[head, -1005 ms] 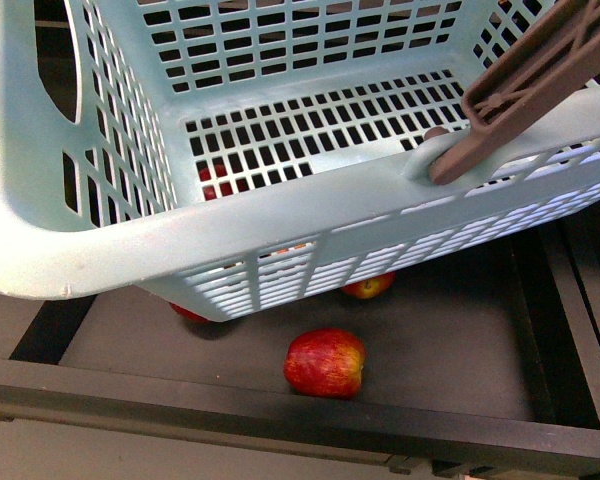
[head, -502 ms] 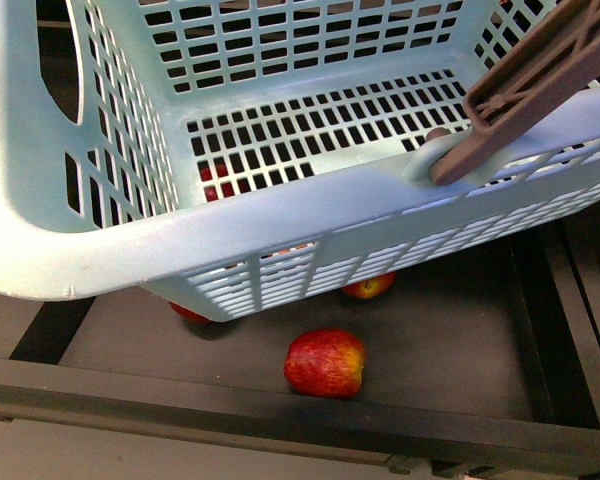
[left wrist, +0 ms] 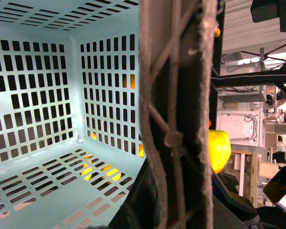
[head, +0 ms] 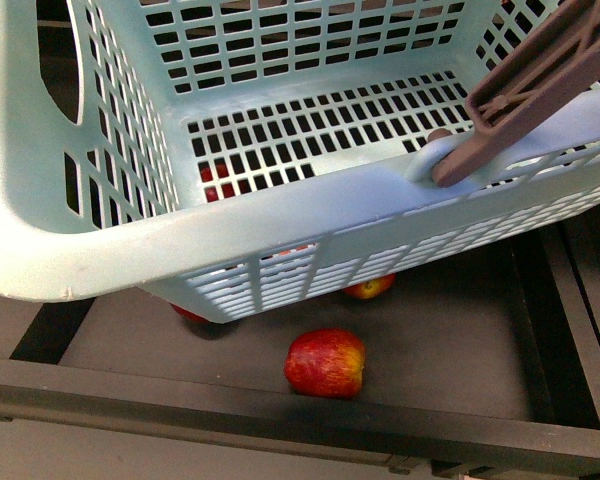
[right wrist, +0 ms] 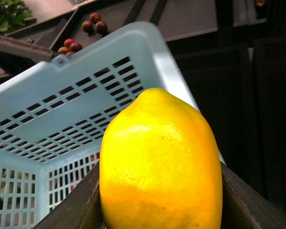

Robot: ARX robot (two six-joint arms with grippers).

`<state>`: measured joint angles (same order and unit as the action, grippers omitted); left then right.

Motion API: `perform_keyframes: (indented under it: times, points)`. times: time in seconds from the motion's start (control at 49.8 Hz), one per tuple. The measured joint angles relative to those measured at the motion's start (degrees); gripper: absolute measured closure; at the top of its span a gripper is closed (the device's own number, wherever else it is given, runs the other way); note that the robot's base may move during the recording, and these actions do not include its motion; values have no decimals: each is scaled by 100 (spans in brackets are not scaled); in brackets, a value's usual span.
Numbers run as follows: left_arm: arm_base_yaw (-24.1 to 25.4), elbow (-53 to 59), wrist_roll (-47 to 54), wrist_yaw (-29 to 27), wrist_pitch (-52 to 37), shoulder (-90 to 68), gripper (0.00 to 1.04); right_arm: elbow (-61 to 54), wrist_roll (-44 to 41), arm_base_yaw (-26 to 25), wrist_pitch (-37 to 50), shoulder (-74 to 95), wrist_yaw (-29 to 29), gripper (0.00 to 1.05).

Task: Pick lemon and mango into basket

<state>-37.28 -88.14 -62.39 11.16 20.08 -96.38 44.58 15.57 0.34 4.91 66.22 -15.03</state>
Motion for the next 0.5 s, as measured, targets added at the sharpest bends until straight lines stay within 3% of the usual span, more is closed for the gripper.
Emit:
perform_keyframes:
  times: [0.08,0.221,0.382,0.502]
  points:
    - [0,0,0,0,0,0,100,118,7,457,74,282,330,56]
    - [0,0,2,-13,0,0,100,190,24,704,122,592,538,54]
    - [0,0,0,-11,0,0,100,190,48,732,227,758,734,32]
    - [0,4,2,-2,0,0,100,175,186,485,330,629,649,10]
